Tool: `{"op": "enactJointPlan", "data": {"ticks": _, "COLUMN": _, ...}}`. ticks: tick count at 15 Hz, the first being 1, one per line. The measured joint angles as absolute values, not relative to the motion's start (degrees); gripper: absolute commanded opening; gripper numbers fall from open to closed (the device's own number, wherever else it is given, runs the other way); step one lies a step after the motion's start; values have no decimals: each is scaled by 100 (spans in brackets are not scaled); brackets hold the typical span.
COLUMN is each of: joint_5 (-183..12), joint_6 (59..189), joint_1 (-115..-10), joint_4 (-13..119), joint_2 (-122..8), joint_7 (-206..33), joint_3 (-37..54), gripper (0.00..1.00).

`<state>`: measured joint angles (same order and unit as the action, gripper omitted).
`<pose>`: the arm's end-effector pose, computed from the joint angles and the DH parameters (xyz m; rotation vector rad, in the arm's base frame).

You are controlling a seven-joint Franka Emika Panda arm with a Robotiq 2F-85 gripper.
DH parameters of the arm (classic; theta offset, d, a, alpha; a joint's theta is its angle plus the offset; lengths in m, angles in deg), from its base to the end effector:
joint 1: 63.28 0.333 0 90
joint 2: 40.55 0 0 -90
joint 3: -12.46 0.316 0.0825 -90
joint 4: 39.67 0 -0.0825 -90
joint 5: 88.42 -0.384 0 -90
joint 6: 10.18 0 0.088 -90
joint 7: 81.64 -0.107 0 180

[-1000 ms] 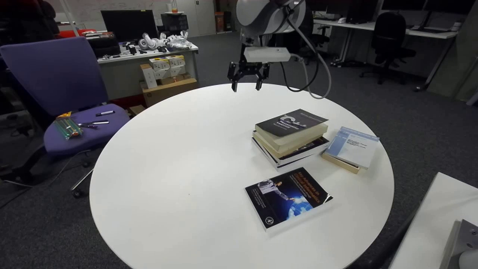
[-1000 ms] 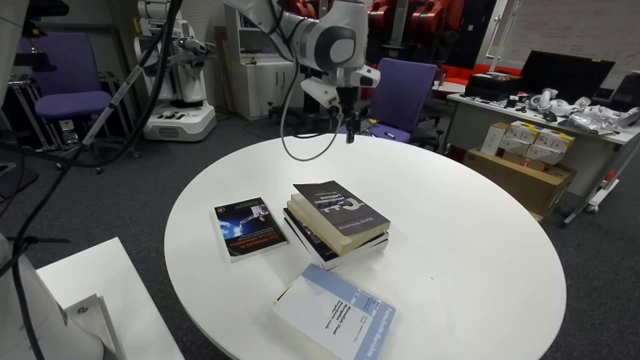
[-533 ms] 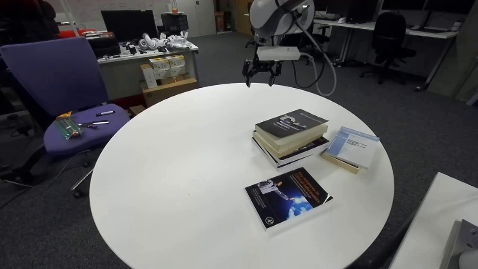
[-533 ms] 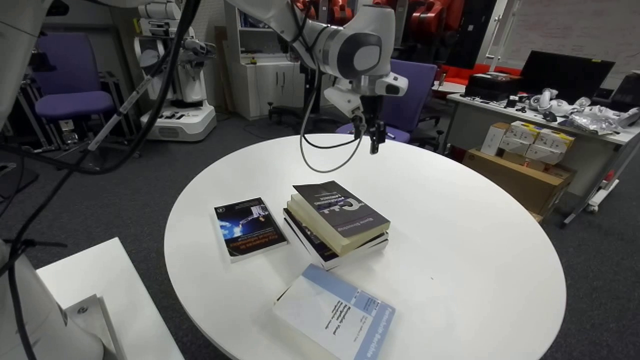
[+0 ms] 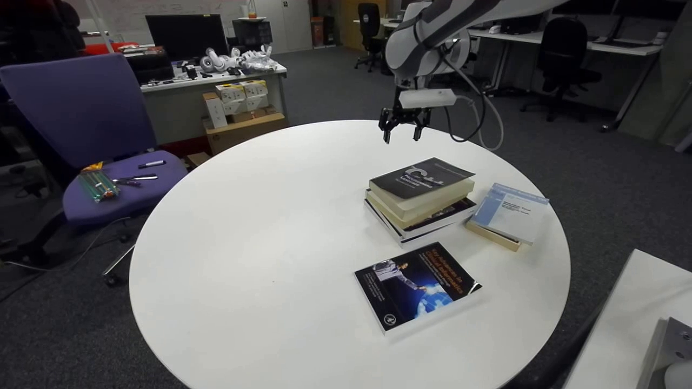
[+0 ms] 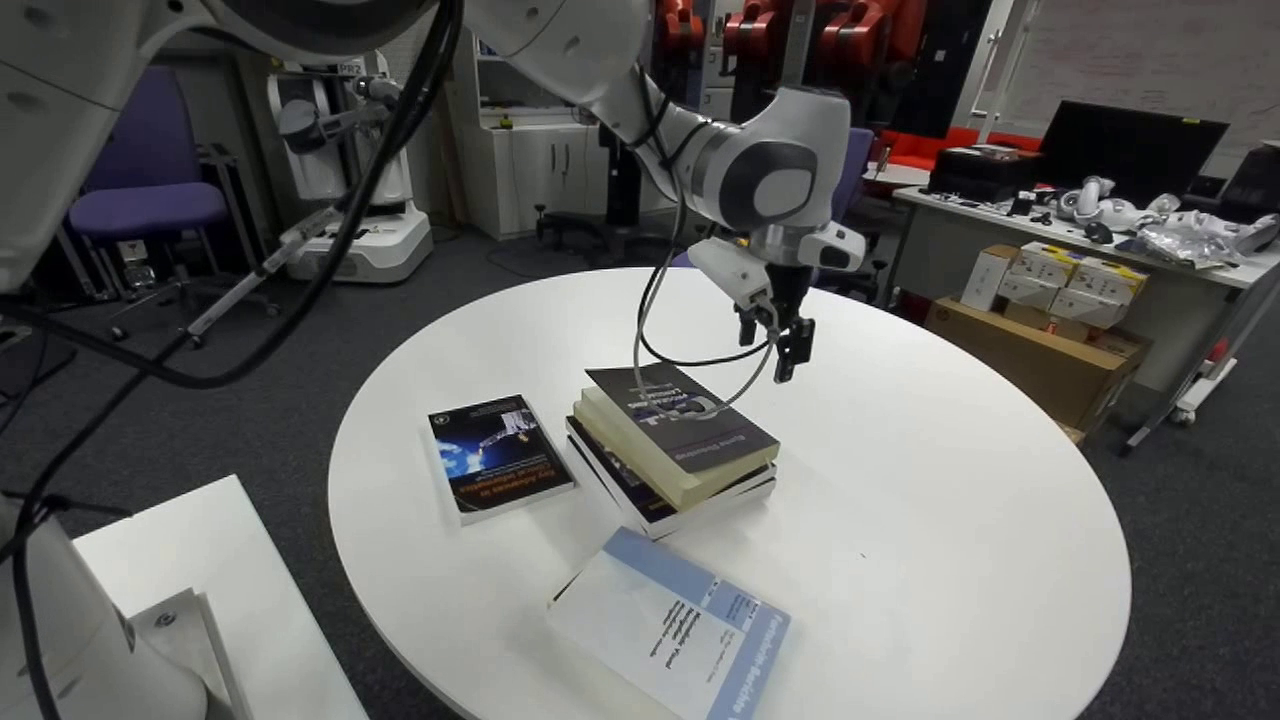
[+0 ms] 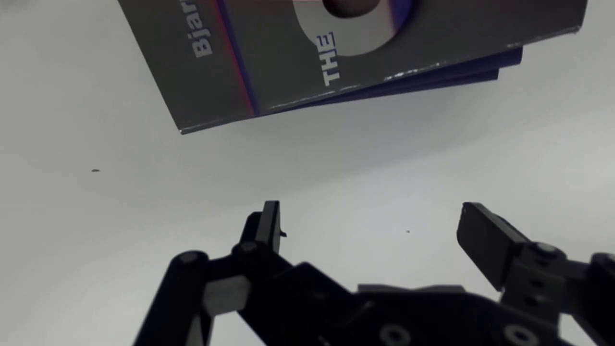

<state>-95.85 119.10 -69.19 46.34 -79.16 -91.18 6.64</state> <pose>0.7092 -0.1308 0.2806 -3.0294 0.6525 -0.1340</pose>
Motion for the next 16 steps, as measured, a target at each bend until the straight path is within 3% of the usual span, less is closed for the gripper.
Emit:
{"op": "enactJointPlan", "data": {"ticks": 9, "joint_5": -9172, "joint_6": 12927, "joint_1": -6866, "joint_4": 5426, "joint_2": -8040, "joint_7": -8751, "joint_3": 587, "gripper": 100}}
{"op": "enactJointPlan", "data": {"ticks": 16, "joint_5": -9630, "joint_6": 12722, "joint_1": -7174, "joint_4": 5669, "joint_2": -7996, "joint_7": -8504, "joint_3": 897, "gripper": 100}}
